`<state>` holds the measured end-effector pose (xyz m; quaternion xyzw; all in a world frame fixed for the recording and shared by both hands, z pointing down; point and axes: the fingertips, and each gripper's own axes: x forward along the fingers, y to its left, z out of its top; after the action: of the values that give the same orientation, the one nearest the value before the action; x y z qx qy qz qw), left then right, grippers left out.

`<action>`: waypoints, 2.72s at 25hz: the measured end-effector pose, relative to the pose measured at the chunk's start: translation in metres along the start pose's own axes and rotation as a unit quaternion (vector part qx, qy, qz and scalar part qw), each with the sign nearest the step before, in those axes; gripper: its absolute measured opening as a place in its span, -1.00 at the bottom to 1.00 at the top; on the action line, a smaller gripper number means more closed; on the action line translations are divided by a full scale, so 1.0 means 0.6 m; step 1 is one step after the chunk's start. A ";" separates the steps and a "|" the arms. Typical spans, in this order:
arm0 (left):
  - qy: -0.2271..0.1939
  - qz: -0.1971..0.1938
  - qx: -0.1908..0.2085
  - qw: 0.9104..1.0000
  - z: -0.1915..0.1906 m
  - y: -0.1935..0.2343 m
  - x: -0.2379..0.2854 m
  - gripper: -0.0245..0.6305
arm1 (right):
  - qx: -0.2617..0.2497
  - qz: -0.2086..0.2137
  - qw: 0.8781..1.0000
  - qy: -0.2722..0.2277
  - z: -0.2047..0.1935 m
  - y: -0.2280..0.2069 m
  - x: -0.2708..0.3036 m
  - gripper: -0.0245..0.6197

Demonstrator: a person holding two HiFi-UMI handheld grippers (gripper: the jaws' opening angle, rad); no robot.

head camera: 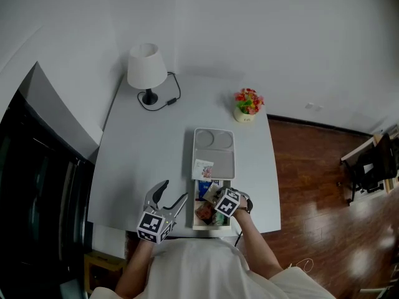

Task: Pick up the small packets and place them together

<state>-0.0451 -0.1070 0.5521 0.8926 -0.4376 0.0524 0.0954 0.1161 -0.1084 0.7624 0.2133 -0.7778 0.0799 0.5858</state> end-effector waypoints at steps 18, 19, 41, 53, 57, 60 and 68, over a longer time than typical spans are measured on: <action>0.009 -0.007 -0.009 1.000 -0.013 0.000 -0.001 -0.02 | 0.016 -0.017 1.000 -0.021 0.008 0.009 0.017 0.36; 0.009 -0.006 -0.010 1.000 -0.013 0.001 -0.002 -0.02 | 0.010 -0.003 1.000 -0.016 0.010 0.016 0.016 0.28; 0.014 -0.010 -0.014 1.000 -0.021 -0.004 0.002 -0.02 | 0.228 -0.074 0.951 -0.197 0.032 -0.081 -0.146 -0.61; 0.006 -0.011 -0.001 1.000 -0.001 -0.010 0.004 -0.02 | 0.440 -0.123 0.872 -0.174 -0.023 -0.259 -0.065 -0.40; 0.007 -0.003 -0.004 1.000 -0.004 0.001 -0.002 -0.02 | 0.468 -0.148 0.849 -0.196 -0.033 -0.274 -0.077 0.04; 0.002 -0.003 -0.010 1.000 0.001 0.002 -0.003 -0.02 | 0.458 -0.166 0.832 -0.266 -0.013 -0.279 -0.131 0.43; -0.079 -0.018 0.001 0.997 0.112 0.017 0.007 -0.03 | 0.236 -0.178 0.765 -0.573 0.144 -0.203 -0.464 0.33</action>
<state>-0.0498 -0.1306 0.4883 0.9018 -0.4275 -0.0193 0.0606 0.1542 -0.1834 0.4580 0.4854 -0.8734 0.0178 -0.0337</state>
